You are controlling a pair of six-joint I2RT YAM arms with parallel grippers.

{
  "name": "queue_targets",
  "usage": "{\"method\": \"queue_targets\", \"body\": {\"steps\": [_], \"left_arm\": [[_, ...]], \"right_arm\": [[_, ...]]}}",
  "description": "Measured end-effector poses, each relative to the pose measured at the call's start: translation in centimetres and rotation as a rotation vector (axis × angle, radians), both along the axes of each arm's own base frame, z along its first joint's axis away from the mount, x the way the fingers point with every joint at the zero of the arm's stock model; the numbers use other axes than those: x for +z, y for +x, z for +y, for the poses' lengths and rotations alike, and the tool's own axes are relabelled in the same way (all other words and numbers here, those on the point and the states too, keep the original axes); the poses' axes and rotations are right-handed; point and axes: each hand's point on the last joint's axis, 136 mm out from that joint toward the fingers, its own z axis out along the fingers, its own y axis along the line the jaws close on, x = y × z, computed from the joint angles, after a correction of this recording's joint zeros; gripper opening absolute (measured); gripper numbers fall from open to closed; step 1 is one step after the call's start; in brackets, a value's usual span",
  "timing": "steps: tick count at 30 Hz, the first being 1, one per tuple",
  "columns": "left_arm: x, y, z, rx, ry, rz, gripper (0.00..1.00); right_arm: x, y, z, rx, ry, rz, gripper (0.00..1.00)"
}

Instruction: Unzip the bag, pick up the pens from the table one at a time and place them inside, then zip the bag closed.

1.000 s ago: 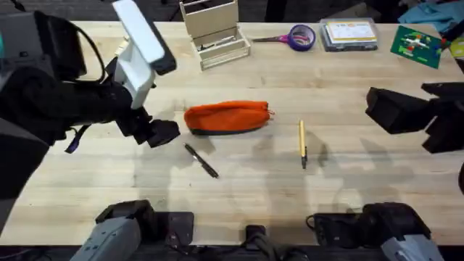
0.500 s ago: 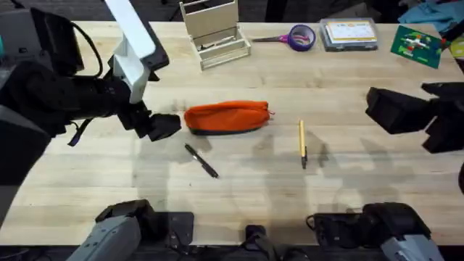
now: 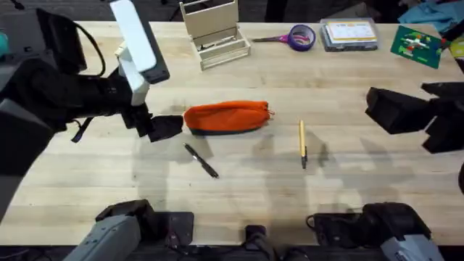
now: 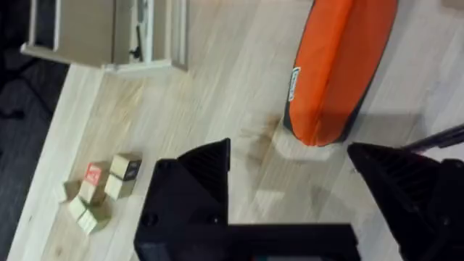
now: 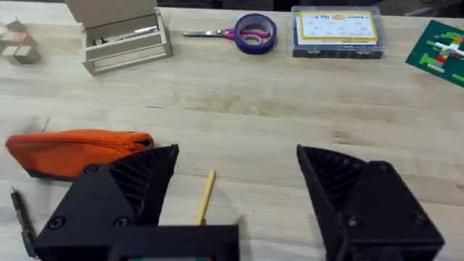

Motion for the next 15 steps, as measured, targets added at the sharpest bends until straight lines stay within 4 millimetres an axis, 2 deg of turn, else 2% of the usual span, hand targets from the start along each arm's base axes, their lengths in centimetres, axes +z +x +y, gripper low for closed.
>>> {"method": "queue_targets", "body": {"steps": [7,15], "left_arm": [[-1.0,0.2,-0.8,-0.094,-0.014,0.008,0.992],[-2.5,0.5,-1.0,-0.126,-0.037,0.056,0.993]], "right_arm": [[0.0,0.0,0.0,0.0,0.0,0.0,0.998],[0.0,0.0,0.0,0.0,0.0,0.0,0.998]]}}
